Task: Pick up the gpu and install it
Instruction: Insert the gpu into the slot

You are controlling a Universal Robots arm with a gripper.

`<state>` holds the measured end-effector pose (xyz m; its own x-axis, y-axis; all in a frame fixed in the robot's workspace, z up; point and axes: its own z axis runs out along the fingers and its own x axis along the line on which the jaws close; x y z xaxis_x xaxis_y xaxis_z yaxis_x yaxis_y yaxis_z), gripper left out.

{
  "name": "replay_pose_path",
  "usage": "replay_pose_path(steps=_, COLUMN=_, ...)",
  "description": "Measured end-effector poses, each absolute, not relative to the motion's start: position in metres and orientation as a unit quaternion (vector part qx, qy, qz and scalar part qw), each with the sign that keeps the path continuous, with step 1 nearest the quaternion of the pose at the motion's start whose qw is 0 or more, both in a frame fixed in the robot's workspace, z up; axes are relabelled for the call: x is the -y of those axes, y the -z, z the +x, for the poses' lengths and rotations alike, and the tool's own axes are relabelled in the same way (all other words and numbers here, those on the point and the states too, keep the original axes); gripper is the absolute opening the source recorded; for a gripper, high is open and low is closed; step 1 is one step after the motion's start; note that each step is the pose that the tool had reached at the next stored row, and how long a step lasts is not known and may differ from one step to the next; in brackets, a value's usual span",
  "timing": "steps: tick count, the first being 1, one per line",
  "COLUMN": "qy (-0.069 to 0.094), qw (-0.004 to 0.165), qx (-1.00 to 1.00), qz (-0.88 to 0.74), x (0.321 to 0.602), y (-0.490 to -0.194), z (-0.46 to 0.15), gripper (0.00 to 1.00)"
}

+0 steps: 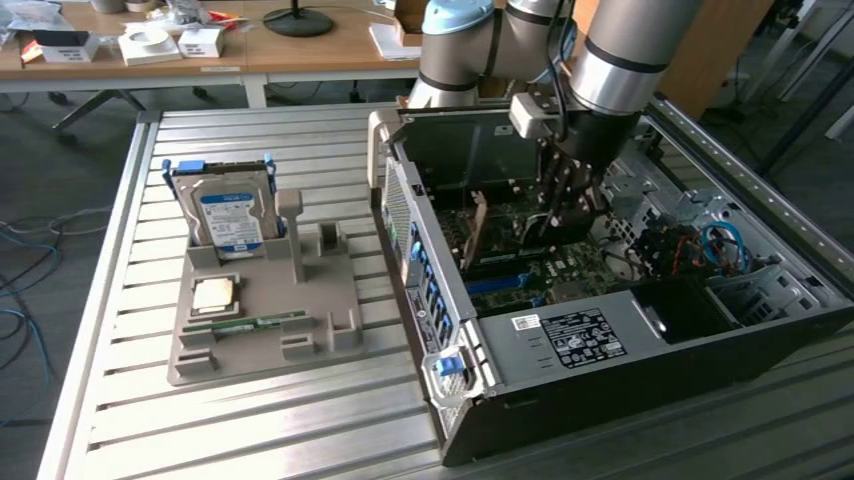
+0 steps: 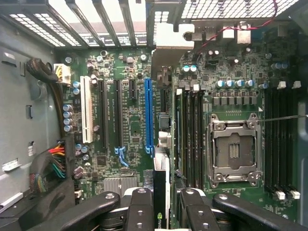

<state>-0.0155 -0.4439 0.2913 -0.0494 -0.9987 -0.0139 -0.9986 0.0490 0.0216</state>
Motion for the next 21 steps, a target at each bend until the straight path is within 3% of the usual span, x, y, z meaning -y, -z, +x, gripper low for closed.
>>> replay_pose_path(steps=21, qy=0.013, qw=0.002, qx=0.724, qz=0.69, x=0.459, y=-0.291, z=-0.02, gripper=0.26)
